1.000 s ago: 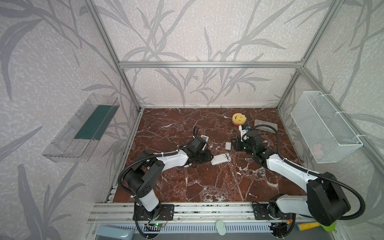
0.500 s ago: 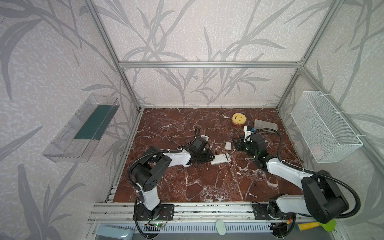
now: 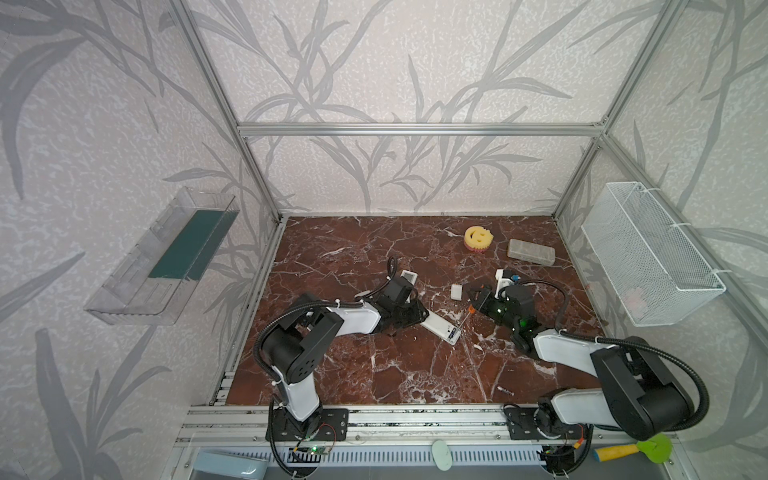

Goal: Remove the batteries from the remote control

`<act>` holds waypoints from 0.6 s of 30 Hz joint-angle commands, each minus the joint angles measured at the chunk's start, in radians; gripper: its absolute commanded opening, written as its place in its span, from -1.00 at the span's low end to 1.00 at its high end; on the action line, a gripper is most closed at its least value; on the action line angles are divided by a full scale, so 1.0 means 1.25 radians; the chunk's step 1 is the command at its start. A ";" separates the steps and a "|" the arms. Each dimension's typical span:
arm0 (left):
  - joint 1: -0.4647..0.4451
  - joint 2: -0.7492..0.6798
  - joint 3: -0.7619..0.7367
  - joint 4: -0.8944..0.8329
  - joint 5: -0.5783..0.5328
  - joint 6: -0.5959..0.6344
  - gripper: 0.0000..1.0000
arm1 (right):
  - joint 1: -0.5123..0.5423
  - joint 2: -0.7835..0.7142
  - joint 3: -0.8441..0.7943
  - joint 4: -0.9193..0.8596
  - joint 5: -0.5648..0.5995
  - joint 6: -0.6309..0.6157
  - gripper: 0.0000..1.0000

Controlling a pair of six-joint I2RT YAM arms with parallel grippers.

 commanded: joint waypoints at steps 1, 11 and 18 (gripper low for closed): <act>-0.013 0.021 -0.045 -0.089 -0.016 -0.019 -0.20 | 0.002 0.006 -0.018 0.041 -0.016 0.021 -1.00; -0.046 -0.030 -0.089 -0.100 -0.018 -0.054 -0.21 | 0.003 -0.056 -0.064 0.052 0.063 0.009 -1.00; -0.082 -0.046 -0.146 -0.066 -0.029 -0.123 -0.22 | 0.004 -0.018 -0.127 0.198 0.108 0.096 -1.00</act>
